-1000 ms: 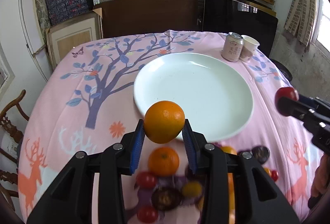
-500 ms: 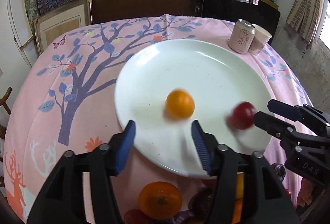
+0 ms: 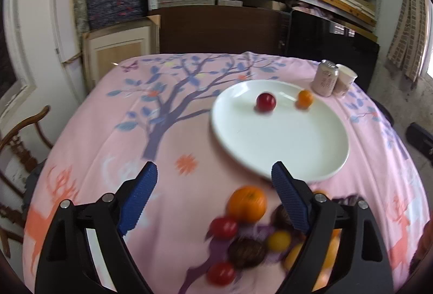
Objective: Organize fruits
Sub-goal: 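Carry the orange with the left tool onto the white plate while the right tool places the plum there, then grasp a red cherry tomato with the left tool while the right tool grasps a yellow pepino, then lower the tomato onto the plate with the left tool while the right tool releases the pepino there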
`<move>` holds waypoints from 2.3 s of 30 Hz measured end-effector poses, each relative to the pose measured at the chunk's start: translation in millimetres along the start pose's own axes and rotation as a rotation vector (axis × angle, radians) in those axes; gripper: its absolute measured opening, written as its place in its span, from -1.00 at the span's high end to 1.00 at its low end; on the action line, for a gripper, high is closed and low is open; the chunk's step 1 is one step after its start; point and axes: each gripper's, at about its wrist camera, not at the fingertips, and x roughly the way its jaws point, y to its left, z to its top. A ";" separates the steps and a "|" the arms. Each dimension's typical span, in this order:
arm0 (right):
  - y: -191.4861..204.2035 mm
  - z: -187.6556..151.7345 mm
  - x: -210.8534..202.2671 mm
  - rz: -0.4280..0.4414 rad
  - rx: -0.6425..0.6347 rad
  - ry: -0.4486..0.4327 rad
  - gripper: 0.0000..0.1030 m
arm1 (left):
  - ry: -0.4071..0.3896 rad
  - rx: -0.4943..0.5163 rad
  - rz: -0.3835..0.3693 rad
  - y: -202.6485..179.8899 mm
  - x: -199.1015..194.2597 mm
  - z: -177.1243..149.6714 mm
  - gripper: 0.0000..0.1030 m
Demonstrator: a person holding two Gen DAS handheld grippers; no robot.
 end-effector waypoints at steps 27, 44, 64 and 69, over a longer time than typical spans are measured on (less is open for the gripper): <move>-3.7 -121.5 -18.4 0.104 0.018 0.253 -0.36 | 0.141 0.046 -0.009 3.2 6.9 -89.0 -0.62; 12.0 -119.8 8.6 0.092 -0.019 0.333 -0.31 | 0.187 0.047 -0.097 -0.6 18.6 -90.4 0.01; 7.1 -118.2 11.0 0.115 0.020 0.322 0.20 | 0.152 0.153 -0.080 -21.1 19.9 -93.2 0.48; 1.2 -112.0 -8.8 0.100 0.033 0.253 0.21 | 0.086 0.097 -0.084 -9.0 -6.7 -89.2 0.48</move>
